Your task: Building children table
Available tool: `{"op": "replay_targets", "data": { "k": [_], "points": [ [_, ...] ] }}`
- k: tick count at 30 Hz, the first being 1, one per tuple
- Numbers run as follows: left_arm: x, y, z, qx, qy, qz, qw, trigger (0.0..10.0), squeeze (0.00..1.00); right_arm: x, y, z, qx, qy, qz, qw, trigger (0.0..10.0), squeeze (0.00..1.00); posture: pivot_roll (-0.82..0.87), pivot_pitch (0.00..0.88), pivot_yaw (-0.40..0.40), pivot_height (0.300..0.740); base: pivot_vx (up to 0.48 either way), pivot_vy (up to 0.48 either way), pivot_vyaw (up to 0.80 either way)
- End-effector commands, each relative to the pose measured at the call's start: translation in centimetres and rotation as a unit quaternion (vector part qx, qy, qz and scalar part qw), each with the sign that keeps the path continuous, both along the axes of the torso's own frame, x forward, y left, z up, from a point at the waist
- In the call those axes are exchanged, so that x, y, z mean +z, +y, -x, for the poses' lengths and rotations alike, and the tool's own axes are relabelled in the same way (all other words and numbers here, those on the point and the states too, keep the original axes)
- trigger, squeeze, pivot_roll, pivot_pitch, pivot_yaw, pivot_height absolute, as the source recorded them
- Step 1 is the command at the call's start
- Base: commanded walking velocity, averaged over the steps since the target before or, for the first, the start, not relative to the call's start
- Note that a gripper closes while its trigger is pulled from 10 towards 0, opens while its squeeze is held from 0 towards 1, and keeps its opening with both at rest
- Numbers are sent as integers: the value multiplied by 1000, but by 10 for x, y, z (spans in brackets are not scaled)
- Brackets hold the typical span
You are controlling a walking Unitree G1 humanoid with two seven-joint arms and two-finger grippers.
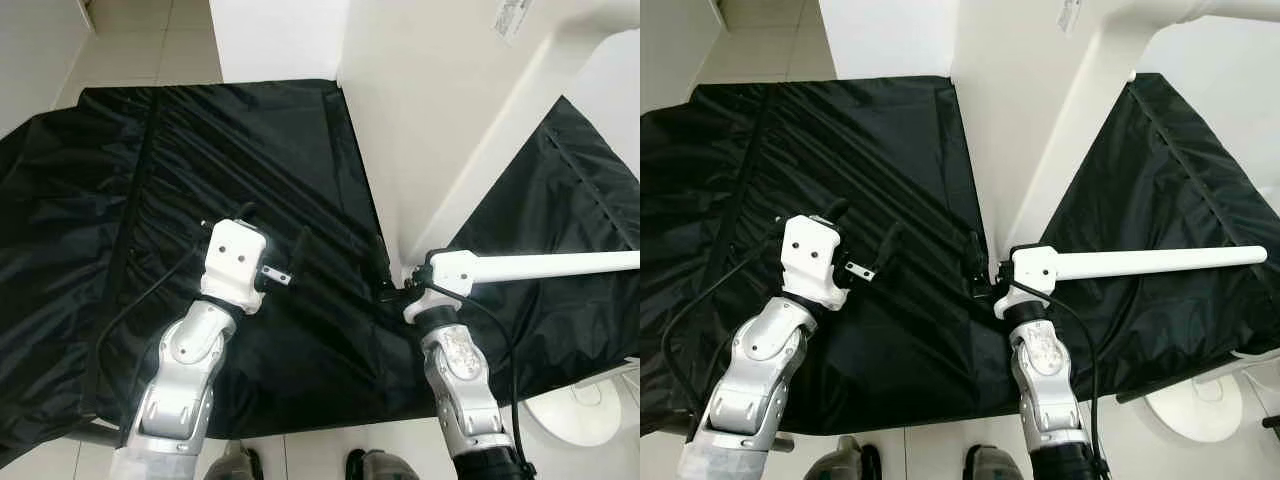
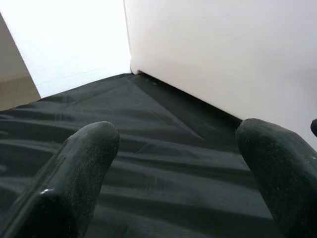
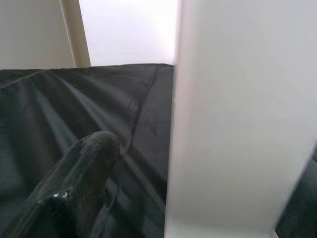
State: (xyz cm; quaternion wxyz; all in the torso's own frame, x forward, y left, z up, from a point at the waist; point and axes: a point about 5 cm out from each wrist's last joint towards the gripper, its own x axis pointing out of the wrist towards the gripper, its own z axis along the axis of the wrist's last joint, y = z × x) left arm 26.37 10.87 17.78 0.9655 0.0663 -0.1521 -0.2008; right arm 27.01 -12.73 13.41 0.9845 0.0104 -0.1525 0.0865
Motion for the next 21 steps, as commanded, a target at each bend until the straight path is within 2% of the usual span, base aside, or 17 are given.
{"op": "replay_targets", "data": {
  "k": [1,5,9,14,15,21],
  "points": [
    [-2,-2,0,11,7,3,1000,10000,0,-1,2,-4,-7,1,2,1000,10000,0,-29,114,0,740,0,0,0],
    [-2,-4,1,5,8,3,1000,10000,0,3,6,-13,-6,-5,2,1000,10000,0,-30,115,3,740,0,0,0],
    [-1,-3,0,3,7,1,1000,10000,0,12,16,-24,26,-12,-3,1000,10000,0,-24,114,1,740,0,0,0],
    [0,-2,0,6,6,1,1000,10000,0,15,19,-22,35,-18,-8,999,10000,0,-19,110,-5,740,0,0,0],
    [-1,-2,0,9,6,1,1000,10000,0,13,20,-16,25,-23,-8,999,10000,0,-18,106,-4,740,0,0,0],
    [-1,-2,1,9,6,1,1000,10000,0,7,20,-8,3,-22,-11,1000,10000,0,-18,102,-4,740,0,0,0]
  ]
}}
